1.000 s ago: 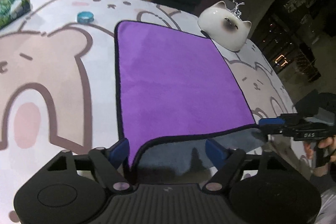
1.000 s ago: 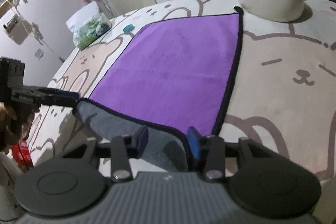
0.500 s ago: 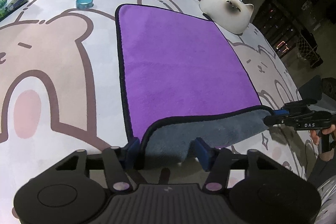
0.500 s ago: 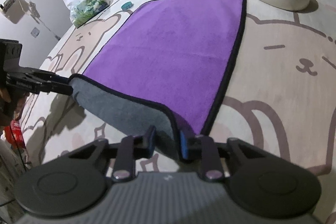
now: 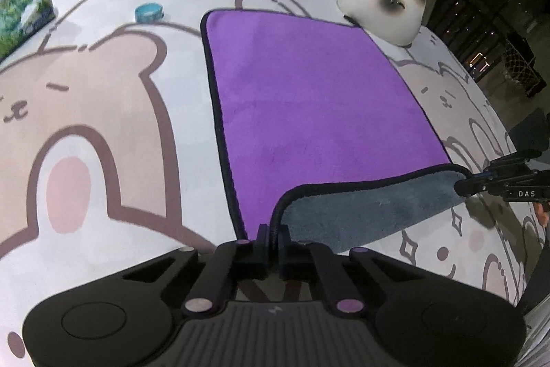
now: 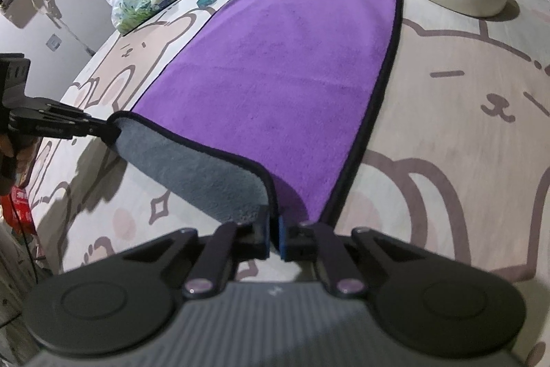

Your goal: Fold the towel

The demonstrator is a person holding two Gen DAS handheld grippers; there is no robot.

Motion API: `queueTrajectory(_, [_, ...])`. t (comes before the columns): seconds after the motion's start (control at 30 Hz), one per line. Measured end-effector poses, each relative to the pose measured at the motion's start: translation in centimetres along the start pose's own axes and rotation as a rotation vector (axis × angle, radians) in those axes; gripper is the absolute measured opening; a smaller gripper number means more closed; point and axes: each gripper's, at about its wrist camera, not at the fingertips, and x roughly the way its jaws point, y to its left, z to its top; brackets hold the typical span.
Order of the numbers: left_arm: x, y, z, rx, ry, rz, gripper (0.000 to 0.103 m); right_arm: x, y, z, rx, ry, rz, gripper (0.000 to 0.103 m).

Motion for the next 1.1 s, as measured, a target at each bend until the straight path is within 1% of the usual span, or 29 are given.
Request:
queueTrajectory(0.1, [-0.4, -0.2, 0.3, 0.004, -0.028, 0.016, 0.004, -0.4, 0.1, 0.1, 0.004, -0.024, -0.004, 0.005])
queueTrajectory(0.17, [-0.8, -0.4, 0.5, 0.014, -0.057, 0.038, 0.004, -1.0, 0.2, 0.3, 0.009, -0.066, -0.003, 0.005])
queueTrajectory(0.27, [-1.6, -0.7, 1.2, 0.021, -0.124, 0.055, 0.004, -1.8, 0.1, 0.7, 0.03, -0.137, -0.014, 0.005])
queueTrajectory(0.47, [-2.7, -1.7, 2.7, 0.026, -0.22, 0.09, 0.004, -3.0, 0.3, 2.1, 0.038, -0.232, -0.046, 0.005])
queueTrajectory(0.67, [-3.1, -2.0, 4.7, 0.023, -0.272, 0.116, 0.004, -3.7, 0.4, 4.5, 0.054, -0.313, -0.08, 0.005])
queueTrajectory(0.87, [-3.0, -1.7, 7.2, 0.03, -0.319, 0.126, 0.004, -3.7, 0.4, 7.1, 0.073, -0.386, -0.092, 0.005])
queueTrajectory(1.1, [-2.1, -1.1, 10.1, 0.041, -0.35, 0.122, 0.004, -3.0, 0.0, 10.2, 0.088, -0.426, -0.105, 0.005])
